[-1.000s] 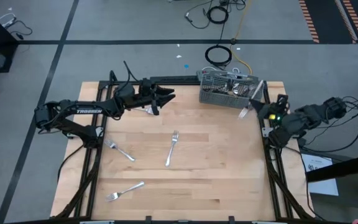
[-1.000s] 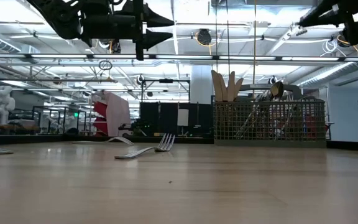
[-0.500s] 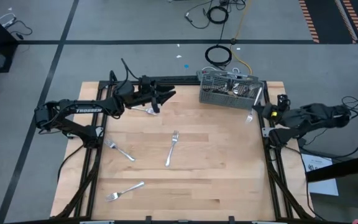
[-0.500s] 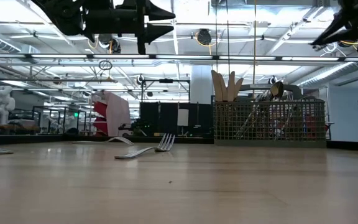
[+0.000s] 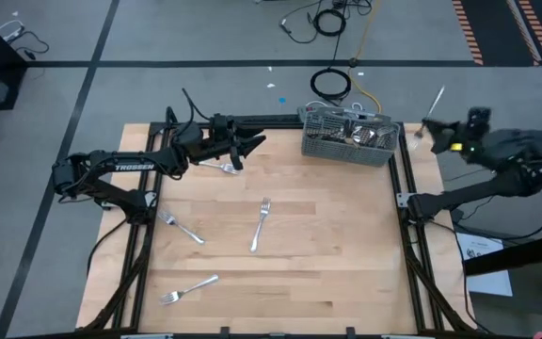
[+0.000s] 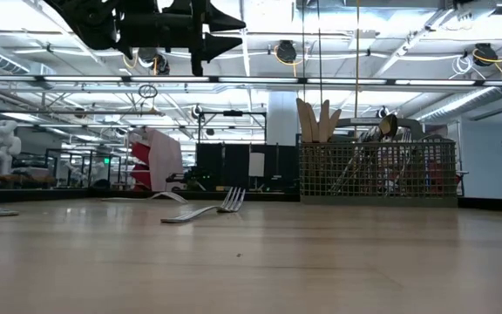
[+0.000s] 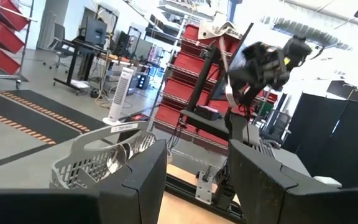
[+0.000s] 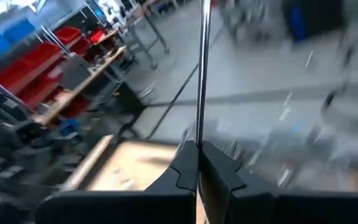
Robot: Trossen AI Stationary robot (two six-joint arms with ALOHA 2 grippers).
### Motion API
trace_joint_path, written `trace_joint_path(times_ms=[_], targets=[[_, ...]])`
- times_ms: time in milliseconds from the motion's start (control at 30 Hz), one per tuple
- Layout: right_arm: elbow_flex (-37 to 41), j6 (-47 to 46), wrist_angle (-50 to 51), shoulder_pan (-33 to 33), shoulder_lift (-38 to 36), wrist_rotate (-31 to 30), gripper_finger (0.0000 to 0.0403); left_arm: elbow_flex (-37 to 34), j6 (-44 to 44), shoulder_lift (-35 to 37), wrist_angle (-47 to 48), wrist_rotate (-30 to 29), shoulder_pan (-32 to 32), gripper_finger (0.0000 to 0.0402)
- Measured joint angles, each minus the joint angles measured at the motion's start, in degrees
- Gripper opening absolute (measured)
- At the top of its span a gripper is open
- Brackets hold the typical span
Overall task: Sort silverware
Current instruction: Put the silver spoon into the silverware basket
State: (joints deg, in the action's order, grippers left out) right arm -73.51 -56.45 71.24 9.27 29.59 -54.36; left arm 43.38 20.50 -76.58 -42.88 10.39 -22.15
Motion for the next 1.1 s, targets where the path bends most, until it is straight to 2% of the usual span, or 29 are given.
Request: trace_joint_path(times_ms=[133,233,400,533,667,800,900,1033,1100], targets=[[-9.1,22.5,0.3,0.0,6.0,-6.3,0.0,0.0,0.0,0.0,0.2,0.1,0.0,0.0177],[-13.1,42.0,0.3,-0.1,10.3,-12.0,0.0,0.0,0.0,0.0,0.3,0.1,0.0,0.0177],[-14.4,72.3,0.6,-0.1,15.8,-22.2,0.0,0.0,0.1,0.0,0.4,0.3,0.2,0.0177],[-14.3,90.9,3.4,-1.2,18.4,-23.3,0.0,0.0,0.2,0.0,0.4,0.1,0.5,0.0177],[-12.8,101.9,8.8,-4.2,20.3,-23.4,0.0,0.0,0.2,0.0,0.0,-1.7,1.0,0.0177],[-9.0,106.6,13.7,-8.3,21.2,-23.0,0.0,0.0,0.2,0.0,-0.6,-4.8,1.1,0.0177],[-3.9,109.1,15.7,-11.5,21.1,-22.2,0.0,0.0,1.3,-0.1,-2.3,-7.0,1.1,0.0177],[4.4,119.1,15.9,-17.1,20.7,-21.5,0.0,1.0,1.6,-0.1,-2.2,-7.7,1.0,0.0177],[8.3,122.6,14.2,-20.3,20.7,-18.9,0.0,1.9,1.6,-0.1,-2.2,-7.7,0.9,0.0177]])
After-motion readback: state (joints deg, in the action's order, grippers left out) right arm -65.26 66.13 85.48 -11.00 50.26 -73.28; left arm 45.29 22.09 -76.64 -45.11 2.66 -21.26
